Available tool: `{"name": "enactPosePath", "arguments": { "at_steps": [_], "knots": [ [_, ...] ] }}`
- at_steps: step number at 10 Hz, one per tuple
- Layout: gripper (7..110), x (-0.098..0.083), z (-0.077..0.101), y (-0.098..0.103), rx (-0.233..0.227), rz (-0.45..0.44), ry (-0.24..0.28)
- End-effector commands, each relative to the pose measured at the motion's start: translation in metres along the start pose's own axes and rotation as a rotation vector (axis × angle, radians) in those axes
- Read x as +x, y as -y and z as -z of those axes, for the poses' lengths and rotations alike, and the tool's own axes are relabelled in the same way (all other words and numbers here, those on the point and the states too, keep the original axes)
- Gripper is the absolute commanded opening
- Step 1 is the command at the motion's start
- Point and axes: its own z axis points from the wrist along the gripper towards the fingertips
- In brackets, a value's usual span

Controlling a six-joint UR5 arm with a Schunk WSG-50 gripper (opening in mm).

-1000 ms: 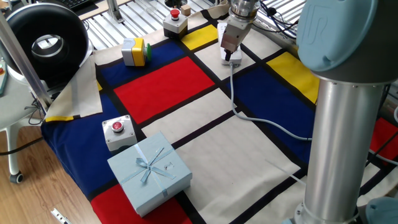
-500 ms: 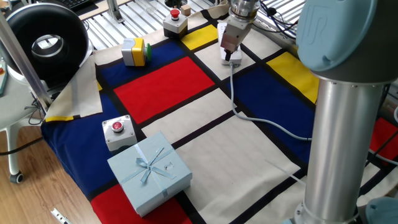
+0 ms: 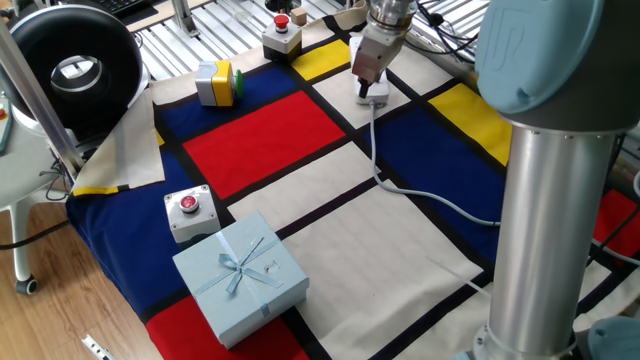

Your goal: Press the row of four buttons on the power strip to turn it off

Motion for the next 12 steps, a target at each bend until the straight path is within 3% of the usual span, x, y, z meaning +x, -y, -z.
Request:
{"name": "enactPosePath", "arguments": {
  "at_steps": [1,4,8,12],
  "knots": [
    [66,-0.006,0.001,0.001,-0.001,-0.010,0.022],
    [66,-0.005,0.002,0.009,0.026,-0.023,0.022],
    [66,0.003,0.003,0.008,0.019,-0.036,0.015],
    [66,-0.005,0.003,0.009,0.018,-0.036,0.045]
  ]
}}
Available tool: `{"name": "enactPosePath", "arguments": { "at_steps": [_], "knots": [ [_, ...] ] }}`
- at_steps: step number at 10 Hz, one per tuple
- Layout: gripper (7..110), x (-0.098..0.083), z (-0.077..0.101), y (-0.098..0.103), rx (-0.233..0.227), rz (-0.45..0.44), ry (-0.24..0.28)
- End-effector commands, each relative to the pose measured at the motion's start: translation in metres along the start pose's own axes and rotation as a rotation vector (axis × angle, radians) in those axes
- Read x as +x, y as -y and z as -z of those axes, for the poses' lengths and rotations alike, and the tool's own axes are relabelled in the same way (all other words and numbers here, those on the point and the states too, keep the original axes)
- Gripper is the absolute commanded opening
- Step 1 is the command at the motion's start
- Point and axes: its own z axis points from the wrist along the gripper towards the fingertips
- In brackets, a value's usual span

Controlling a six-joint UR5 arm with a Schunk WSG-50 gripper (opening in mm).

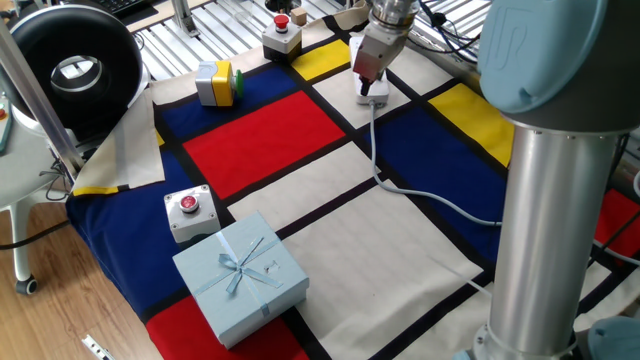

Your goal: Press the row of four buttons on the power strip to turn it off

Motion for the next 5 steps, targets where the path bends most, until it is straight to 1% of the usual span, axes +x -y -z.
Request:
{"name": "enactPosePath", "arguments": {
  "at_steps": [1,4,5],
  "knots": [
    [66,-0.0063,0.0019,-0.0005,-0.009,-0.013,0.028],
    [66,-0.0082,0.0004,-0.0062,-0.030,-0.031,0.038],
    [66,-0.0057,-0.0005,-0.0060,-0.027,-0.035,0.033]
  ]
}}
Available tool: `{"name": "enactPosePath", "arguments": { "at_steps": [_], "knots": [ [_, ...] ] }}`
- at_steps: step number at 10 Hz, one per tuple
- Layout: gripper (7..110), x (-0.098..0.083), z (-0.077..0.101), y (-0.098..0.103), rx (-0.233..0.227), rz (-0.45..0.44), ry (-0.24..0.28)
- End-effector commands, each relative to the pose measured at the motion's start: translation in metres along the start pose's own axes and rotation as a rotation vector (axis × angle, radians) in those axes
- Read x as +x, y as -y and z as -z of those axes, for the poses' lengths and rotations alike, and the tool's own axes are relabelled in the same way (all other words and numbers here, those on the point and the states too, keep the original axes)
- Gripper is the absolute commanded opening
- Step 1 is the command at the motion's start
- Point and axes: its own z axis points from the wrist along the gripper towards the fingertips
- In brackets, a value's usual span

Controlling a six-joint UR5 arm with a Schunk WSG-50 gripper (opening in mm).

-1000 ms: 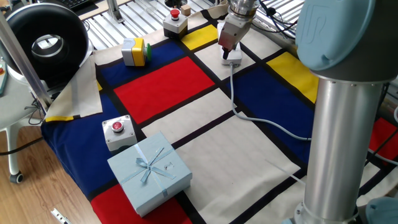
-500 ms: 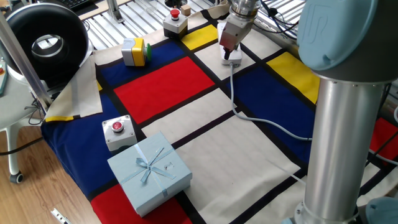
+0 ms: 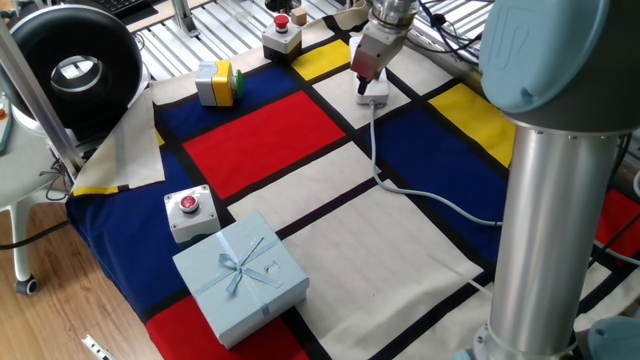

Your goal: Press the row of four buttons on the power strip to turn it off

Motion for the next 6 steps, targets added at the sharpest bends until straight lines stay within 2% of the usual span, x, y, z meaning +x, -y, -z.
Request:
{"name": "enactPosePath", "arguments": {
  "at_steps": [1,6],
  "knots": [
    [66,0.0019,-0.0006,-0.0005,-0.007,-0.020,0.006],
    [66,0.0045,0.0003,0.0008,-0.008,-0.021,0.008]
  ]
}}
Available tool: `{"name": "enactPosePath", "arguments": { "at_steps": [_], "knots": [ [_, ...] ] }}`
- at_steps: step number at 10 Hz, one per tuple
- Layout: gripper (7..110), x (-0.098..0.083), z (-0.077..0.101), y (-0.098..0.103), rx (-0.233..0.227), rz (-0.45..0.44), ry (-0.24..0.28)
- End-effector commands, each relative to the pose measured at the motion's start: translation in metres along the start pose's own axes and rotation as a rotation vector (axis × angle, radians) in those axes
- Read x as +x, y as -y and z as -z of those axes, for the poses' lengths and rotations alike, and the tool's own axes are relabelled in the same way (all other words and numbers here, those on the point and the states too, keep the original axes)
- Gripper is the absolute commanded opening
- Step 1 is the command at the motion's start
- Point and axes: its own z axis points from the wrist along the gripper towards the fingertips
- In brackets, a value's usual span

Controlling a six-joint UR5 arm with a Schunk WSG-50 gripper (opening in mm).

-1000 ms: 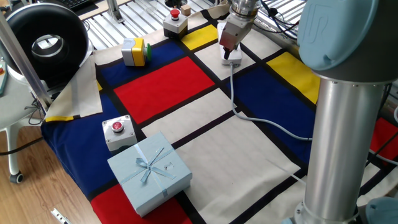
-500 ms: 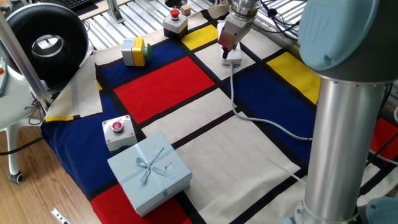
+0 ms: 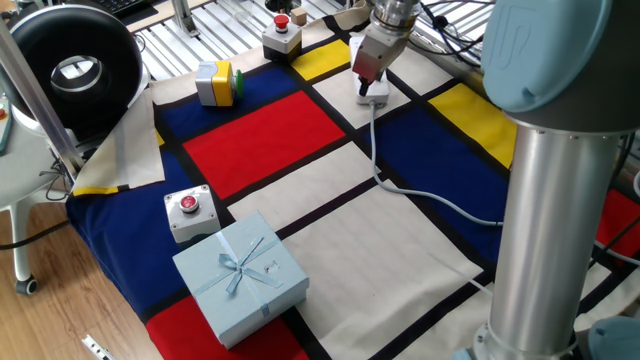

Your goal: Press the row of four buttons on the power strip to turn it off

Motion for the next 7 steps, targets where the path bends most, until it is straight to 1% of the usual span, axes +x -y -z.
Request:
{"name": "enactPosePath", "arguments": {
  "at_steps": [1,4,7],
  "knots": [
    [66,-0.0016,0.0021,-0.0026,-0.014,-0.014,0.014],
    [66,-0.0037,0.0009,-0.0073,-0.034,-0.021,0.023],
    [66,0.0037,0.0008,-0.0013,-0.030,-0.019,0.014]
  ]
}}
